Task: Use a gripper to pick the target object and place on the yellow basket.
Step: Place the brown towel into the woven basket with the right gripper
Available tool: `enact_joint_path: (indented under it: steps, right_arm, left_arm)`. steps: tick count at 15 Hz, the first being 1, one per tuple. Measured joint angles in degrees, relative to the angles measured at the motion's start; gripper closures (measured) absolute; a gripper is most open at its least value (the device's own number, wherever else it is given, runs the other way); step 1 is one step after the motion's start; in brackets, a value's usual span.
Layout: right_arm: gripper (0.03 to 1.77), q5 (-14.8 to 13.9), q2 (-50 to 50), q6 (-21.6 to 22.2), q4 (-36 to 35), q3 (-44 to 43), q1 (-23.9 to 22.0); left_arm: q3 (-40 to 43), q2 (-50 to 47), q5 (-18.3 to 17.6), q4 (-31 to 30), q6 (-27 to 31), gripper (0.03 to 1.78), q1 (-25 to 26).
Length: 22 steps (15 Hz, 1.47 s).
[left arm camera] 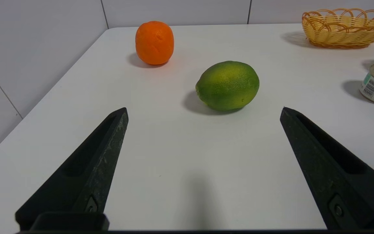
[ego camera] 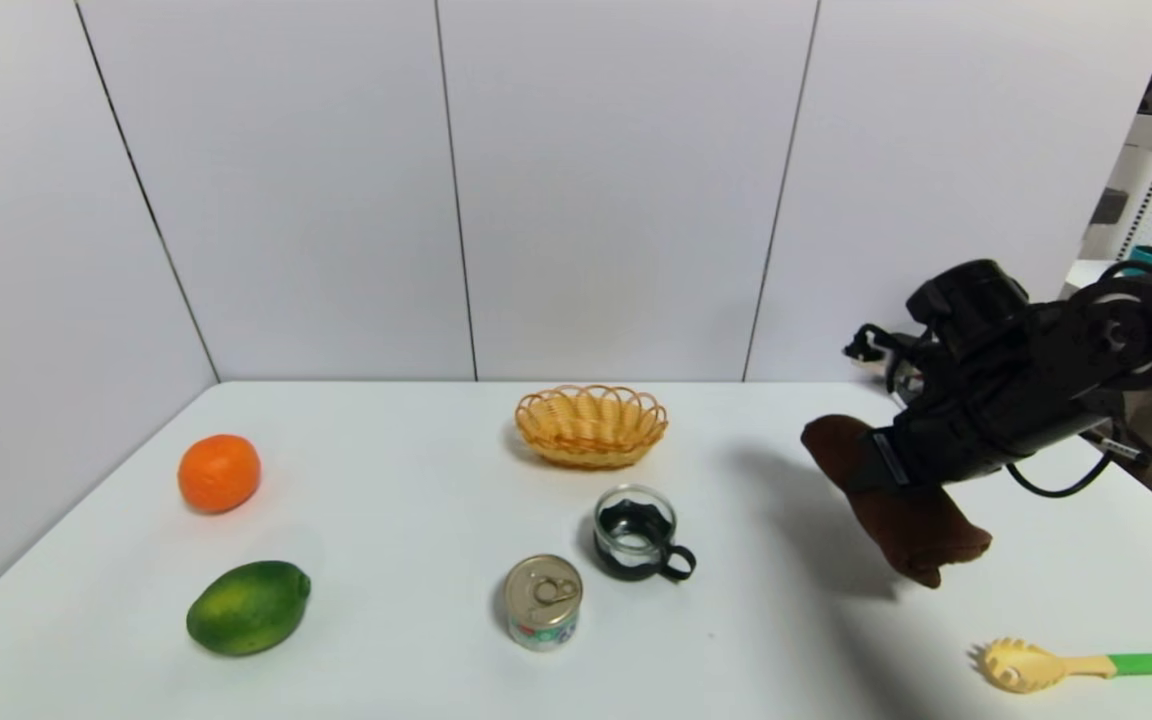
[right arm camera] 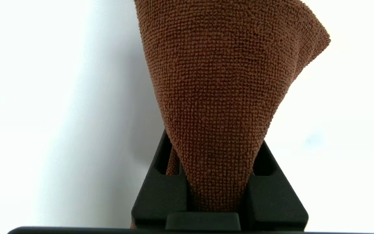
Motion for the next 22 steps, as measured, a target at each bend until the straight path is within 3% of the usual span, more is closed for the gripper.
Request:
enact_joint_path:
  steps: [3, 6, 10, 15, 22]
  right_arm:
    - [1.39, 2.3, -4.6, -0.1, -1.2, -3.3, 4.9]
    - [1.39, 3.2, -5.9, -2.5, -8.9, -6.7, 10.8]
    - [1.39, 3.3, -0.3, -16.8, -21.9, -12.5, 14.5]
    - [1.39, 3.2, 11.4, -37.0, -26.5, -23.2, 15.5]
    - [1.39, 3.1, 20.1, -45.4, -29.5, -27.1, 20.2]
  left_arm:
    - [0.0, 0.0, 0.0, 0.0, 0.0, 0.12, 0.0]
    - [0.0, 0.0, 0.0, 0.0, 0.0, 0.12, 0.0]
    - [0.0, 0.0, 0.0, 0.0, 0.0, 0.12, 0.0]
    - [0.0, 0.0, 0.0, 0.0, 0.0, 0.12, 0.0]
    - [0.0, 0.0, 0.0, 0.0, 0.0, 0.12, 0.0]
